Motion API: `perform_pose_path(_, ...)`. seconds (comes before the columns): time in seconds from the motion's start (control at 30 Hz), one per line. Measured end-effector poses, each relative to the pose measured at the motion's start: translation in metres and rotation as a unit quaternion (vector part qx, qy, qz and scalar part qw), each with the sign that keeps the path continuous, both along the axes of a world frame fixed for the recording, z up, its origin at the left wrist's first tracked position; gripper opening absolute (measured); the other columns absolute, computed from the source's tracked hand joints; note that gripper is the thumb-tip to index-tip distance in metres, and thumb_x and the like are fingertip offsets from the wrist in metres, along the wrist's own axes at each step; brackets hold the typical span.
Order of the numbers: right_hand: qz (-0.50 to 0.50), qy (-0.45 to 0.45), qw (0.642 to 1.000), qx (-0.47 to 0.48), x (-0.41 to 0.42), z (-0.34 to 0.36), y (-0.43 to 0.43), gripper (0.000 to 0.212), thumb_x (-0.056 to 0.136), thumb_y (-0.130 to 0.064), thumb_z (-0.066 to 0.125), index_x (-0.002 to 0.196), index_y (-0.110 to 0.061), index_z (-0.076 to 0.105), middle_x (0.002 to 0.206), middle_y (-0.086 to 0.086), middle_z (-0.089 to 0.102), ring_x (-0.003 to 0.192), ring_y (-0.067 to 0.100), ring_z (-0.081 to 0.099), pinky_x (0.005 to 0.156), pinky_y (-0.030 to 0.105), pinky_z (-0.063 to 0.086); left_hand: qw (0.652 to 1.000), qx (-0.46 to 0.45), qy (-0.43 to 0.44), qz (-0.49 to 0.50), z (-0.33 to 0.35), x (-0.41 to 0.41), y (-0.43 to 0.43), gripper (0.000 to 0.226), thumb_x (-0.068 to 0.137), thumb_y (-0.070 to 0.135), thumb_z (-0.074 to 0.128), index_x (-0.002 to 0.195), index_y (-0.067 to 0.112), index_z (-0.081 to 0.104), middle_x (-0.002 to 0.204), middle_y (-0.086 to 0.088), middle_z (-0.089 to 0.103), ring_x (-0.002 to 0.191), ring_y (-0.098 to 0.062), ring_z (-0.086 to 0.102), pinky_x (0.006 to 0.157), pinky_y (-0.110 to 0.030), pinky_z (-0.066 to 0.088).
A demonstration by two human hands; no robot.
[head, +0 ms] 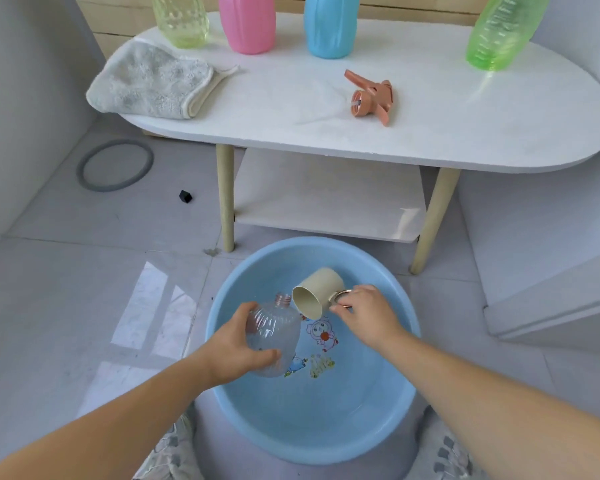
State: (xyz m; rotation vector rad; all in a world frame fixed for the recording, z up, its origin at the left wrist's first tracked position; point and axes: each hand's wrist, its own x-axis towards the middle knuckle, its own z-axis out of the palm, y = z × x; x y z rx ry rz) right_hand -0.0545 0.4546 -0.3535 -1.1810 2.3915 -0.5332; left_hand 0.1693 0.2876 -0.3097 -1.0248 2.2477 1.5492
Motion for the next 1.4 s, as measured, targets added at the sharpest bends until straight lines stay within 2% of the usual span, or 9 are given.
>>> perform_pose_path(0.13,0.056,0.010,0.998,-0.003,-0.001,-0.027,0.001,0.045,0.089,-0.038,0.069,0.055,-0.024,0.042,0.051,-0.010,0.035,0.070,0.023,0.039,0.075,0.036,0.043,1.000,0.006,-0.009,0.009,-0.014,0.005,-0.003,0.097,0.057,0.045,0.077,0.142,0.027,0.032,0.118,0.013,0.056,0.110,0.006,0.055,0.078,-0.003,0.041)
perform_pose_path(0.27,0.057,-0.004,0.998,-0.004,-0.004,-0.038,-0.001,0.046,0.087,-0.041,0.069,0.053,-0.017,0.052,0.058,0.002,0.051,0.069,0.023,0.043,0.079,0.032,0.036,1.000,0.012,-0.013,0.015,-0.024,0.004,-0.003,0.096,0.058,0.044,0.076,0.142,0.024,0.036,0.117,0.013,0.060,0.108,0.006,0.058,0.076,-0.003,0.044)
perform_pose_path(0.33,0.051,-0.004,0.999,-0.004,-0.005,-0.042,-0.002,0.044,0.089,-0.044,0.065,0.058,-0.012,0.061,0.063,0.002,0.056,0.075,0.022,0.044,0.081,0.031,0.035,1.000,0.018,-0.013,0.019,-0.027,0.003,-0.001,0.096,0.057,0.045,0.076,0.141,0.024,0.036,0.117,0.012,0.060,0.108,0.006,0.058,0.075,-0.004,0.044)
perform_pose_path(0.47,0.059,0.021,0.998,0.019,-0.004,-0.044,-0.008,0.039,0.095,-0.043,0.058,0.075,-0.015,0.075,0.080,0.001,0.064,0.093,0.022,0.043,0.089,0.030,0.036,0.999,0.029,-0.012,0.018,-0.031,0.000,0.003,0.095,0.055,0.048,0.076,0.139,0.024,0.038,0.117,0.011,0.061,0.107,0.008,0.057,0.075,-0.002,0.043)
perform_pose_path(0.57,0.073,0.039,0.994,0.074,-0.003,-0.044,-0.011,0.042,0.099,-0.046,0.050,0.080,-0.018,0.075,0.089,-0.001,0.063,0.099,0.024,0.045,0.093,0.031,0.036,0.999,0.034,-0.014,0.022,-0.034,0.001,0.005,0.085,0.063,0.038,0.076,0.138,0.025,0.038,0.117,0.013,0.060,0.103,0.014,0.057,0.076,-0.002,0.043)
perform_pose_path(0.7,0.074,0.037,0.989,0.120,-0.002,-0.045,-0.014,0.045,0.100,-0.047,0.046,0.080,-0.016,0.073,0.095,0.000,0.063,0.101,0.024,0.045,0.093,0.032,0.038,0.999,0.039,-0.012,0.023,-0.036,-0.001,0.006,0.084,0.064,0.037,0.076,0.137,0.026,0.038,0.117,0.014,0.060,0.099,0.022,0.055,0.074,0.000,0.043)
perform_pose_path(1.0,0.085,0.024,0.983,0.159,-0.001,-0.041,-0.015,0.044,0.099,-0.047,0.048,0.086,-0.015,0.075,0.103,0.000,0.060,0.105,0.024,0.043,0.095,0.031,0.038,0.999,0.042,-0.007,0.025,-0.040,-0.001,0.006,0.086,0.063,0.037,0.076,0.139,0.024,0.038,0.116,0.014,0.060,0.099,0.022,0.055,0.075,0.001,0.042)
perform_pose_path(1.27,0.083,0.028,0.984,0.156,0.001,-0.039,-0.017,0.040,0.098,-0.044,0.053,0.084,-0.013,0.074,0.101,0.001,0.061,0.105,0.024,0.043,0.092,0.029,0.038,0.999,0.043,-0.012,0.030,-0.043,0.002,0.006,0.090,0.062,0.040,0.077,0.142,0.023,0.038,0.118,0.010,0.062,0.109,0.007,0.058,0.077,-0.002,0.044)
perform_pose_path(1.4,0.073,0.027,0.985,0.157,0.004,-0.037,-0.019,0.038,0.098,-0.042,0.054,0.081,-0.013,0.072,0.099,0.002,0.061,0.103,0.023,0.044,0.086,0.028,0.039,0.998,0.045,-0.008,0.034,-0.042,0.001,0.006,0.090,0.063,0.039,0.077,0.142,0.023,0.038,0.119,0.009,0.062,0.110,0.007,0.058,0.077,-0.003,0.045)
